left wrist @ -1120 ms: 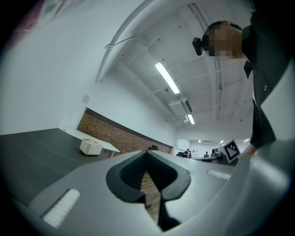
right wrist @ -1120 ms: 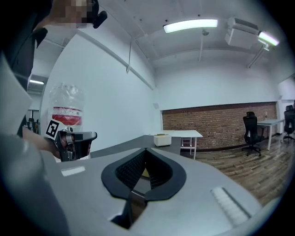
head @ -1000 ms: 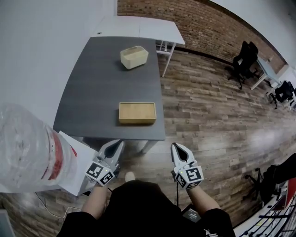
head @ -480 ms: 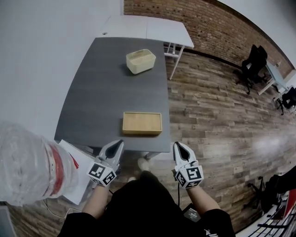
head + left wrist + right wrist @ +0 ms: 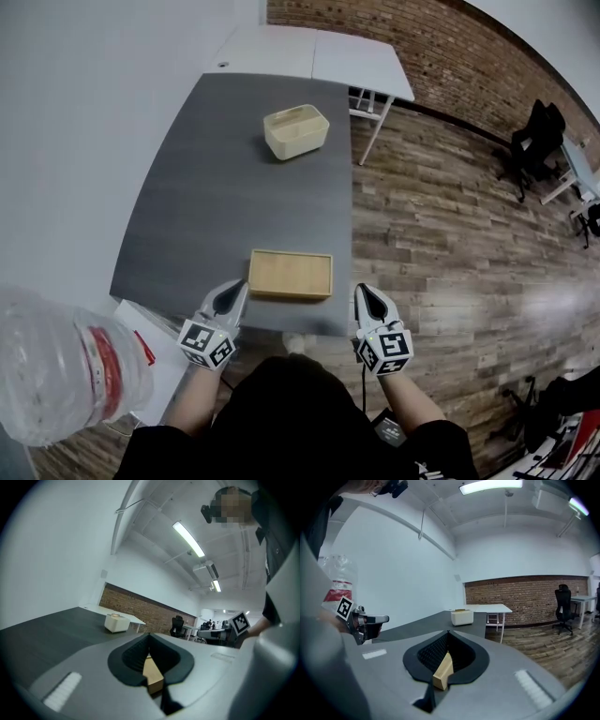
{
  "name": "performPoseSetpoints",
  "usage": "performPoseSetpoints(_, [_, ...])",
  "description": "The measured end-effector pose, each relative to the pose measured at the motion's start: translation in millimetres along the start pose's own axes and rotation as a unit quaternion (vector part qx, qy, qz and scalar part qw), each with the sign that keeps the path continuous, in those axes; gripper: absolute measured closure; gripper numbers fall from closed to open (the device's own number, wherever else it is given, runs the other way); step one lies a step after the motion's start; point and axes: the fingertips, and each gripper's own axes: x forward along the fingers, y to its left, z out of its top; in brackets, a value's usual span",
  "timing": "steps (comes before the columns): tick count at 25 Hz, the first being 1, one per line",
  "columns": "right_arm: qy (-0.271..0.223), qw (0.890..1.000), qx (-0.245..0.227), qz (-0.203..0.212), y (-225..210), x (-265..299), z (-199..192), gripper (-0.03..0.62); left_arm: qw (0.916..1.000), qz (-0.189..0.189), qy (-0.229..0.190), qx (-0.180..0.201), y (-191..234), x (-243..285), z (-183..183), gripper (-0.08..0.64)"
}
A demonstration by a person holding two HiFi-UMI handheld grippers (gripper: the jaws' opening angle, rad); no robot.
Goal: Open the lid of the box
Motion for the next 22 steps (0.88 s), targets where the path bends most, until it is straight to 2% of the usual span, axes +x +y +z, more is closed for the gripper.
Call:
performPoseSetpoints(7, [0.047, 0.999, 0.008, 0.001, -14.3, 39.8, -26.7, 0.591, 0.9983, 0.036, 0.045, -0.012, 33.7, 23.6, -25.1, 0.56])
performPoseSetpoints(13, [0.084, 0.996, 0.019, 0.002, -19.2, 62.6, -50.8, 0.591, 0.9927, 0.072, 0.094, -0.026, 54.4, 32.0, -58.2, 0.557])
performPoseSetpoints(18, [0.11, 0.993, 0.034, 0.014, -11.4, 73.7, -70.0, 0.589, 0.9878, 0.083, 0.123, -0.047, 63.7, 34.9, -78.6, 0.491])
performPoseSetpoints(22, [0.119, 0.992, 0.039, 0.008, -13.2, 78.1, -80.2, 0.589, 0.9842, 0.089, 0.14, -0.062, 70.4, 41.1, -94.1, 0.459])
